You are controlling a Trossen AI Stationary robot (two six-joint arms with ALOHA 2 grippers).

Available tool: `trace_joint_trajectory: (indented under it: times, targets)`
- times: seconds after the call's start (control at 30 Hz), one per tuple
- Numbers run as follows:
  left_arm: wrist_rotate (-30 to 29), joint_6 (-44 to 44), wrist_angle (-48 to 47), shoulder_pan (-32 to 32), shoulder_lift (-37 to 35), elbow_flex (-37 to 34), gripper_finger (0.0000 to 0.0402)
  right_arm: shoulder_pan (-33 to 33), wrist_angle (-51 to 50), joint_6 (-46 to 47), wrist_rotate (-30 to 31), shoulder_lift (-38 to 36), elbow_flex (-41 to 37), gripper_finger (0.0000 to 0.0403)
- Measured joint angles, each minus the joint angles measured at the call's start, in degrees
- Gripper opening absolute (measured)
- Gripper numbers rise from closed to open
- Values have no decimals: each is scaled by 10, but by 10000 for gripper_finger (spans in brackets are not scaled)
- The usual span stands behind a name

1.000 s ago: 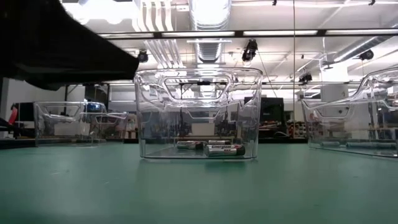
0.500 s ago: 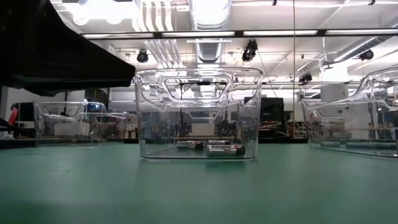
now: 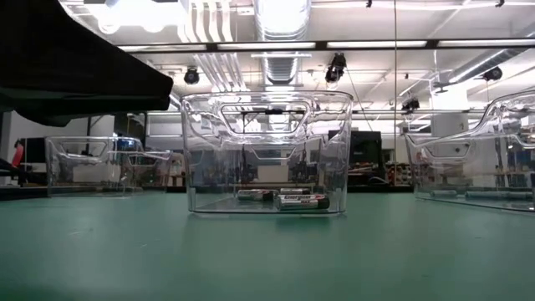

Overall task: Sort batteries
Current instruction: Put the black battery into the left transparent bin

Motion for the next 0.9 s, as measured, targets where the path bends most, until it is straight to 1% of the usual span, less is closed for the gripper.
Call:
trace_joint_trajectory:
  times: [0.27,0.43,0.57,0.63,0.9]
  targets:
    - [0,-5,0,-9,0,0,157,0,32,17,-4,8,-17,325]
    - [1,-9,-1,-11,0,0,157,1,33,11,-16,27,-18,313]
    - [2,-12,-1,-16,0,0,157,2,67,15,-38,49,-20,303]
    - [2,-12,-1,-18,0,0,157,3,102,29,-23,61,-20,300]
    - [-1,-15,-1,-23,1,0,157,5,111,32,-33,91,-14,285]
